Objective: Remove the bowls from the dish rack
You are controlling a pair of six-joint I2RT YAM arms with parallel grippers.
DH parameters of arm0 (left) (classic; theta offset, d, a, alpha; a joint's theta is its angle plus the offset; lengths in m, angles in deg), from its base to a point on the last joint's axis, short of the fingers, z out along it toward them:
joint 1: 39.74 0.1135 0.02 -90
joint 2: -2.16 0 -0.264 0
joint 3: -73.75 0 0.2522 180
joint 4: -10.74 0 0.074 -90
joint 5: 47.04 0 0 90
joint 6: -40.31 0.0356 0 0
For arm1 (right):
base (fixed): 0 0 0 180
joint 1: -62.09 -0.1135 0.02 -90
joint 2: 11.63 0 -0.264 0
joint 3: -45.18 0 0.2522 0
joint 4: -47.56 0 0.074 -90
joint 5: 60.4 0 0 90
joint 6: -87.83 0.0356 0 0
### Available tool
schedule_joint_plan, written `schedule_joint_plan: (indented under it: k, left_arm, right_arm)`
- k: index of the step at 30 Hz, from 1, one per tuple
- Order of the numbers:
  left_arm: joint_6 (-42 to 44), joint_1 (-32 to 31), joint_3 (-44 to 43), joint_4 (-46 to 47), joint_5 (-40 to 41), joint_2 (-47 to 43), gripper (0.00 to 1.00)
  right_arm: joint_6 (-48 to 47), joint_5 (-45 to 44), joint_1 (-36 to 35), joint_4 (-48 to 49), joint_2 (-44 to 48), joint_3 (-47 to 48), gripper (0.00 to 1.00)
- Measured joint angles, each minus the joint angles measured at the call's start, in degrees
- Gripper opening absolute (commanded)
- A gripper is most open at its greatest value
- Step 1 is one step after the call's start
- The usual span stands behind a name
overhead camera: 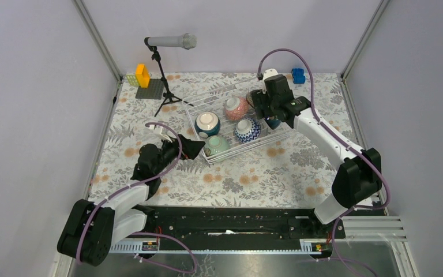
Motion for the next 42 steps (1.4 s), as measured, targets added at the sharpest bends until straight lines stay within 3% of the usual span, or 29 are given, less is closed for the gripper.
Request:
schedule_joint_plan:
  k: [10, 19, 34, 42]
  left_arm:
    - [-1.9, -0.5, -2.5, -0.4, -4.0, 0.3, 0.98]
    - [-5.4, -1.8, -13.5, -8.0, -5.0, 0.1, 0.96]
    - [-8.7, -7.4, -30.8, -10.8, -5.6, 20.2, 0.88]
    - [-10.7, -7.4, -33.7, -9.7, -6.7, 27.1, 0.8]
  right_arm:
    - [8.3, 5.8, 0.1, -0.2, 1.0, 0.9, 0.57]
    - [14.5, 6.0, 0.1, -0.3, 1.1, 2.5, 0.56]
    - [25.1, 16.9, 0.2, 4.5, 4.5, 2.5, 0.54]
    - [30.7, 24.0, 0.2, 8.2, 6.5, 0.7, 0.54]
